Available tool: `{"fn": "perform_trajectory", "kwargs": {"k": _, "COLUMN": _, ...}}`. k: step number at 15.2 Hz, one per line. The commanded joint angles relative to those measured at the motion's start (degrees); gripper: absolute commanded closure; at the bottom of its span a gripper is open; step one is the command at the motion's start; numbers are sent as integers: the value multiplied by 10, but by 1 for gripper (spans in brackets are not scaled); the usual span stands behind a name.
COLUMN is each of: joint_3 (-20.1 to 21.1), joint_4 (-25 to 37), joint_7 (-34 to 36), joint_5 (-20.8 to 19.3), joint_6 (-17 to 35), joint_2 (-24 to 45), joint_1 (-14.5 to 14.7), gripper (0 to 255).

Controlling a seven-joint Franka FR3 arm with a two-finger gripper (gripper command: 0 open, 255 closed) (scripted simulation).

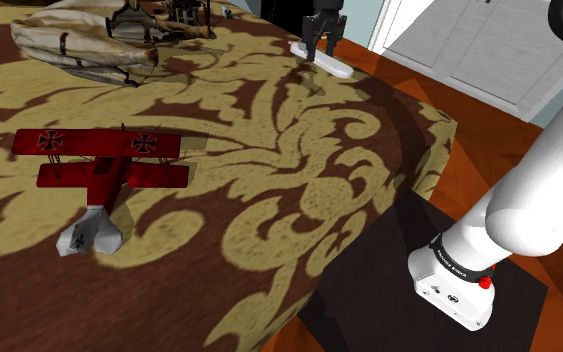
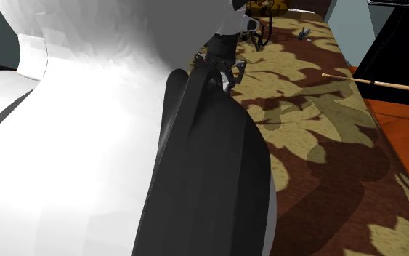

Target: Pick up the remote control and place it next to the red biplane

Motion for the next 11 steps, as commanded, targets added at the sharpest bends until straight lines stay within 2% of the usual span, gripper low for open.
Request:
{"fn": "perform_trajectory", "kwargs": {"k": 1, "joint_3": 9, "joint_4": -25, "joint_7": 20, "joint_5": 1, "joint_6": 4, "joint_2": -22, "joint_1": 12, "gripper": 255}}
{"fn": "perform_trajectory", "kwargs": {"k": 11, "joint_3": 69, "joint_4": -107, "joint_7": 145, "joint_5": 15, "joint_6": 28, "joint_2": -87, "joint_1": 79, "gripper": 255}}
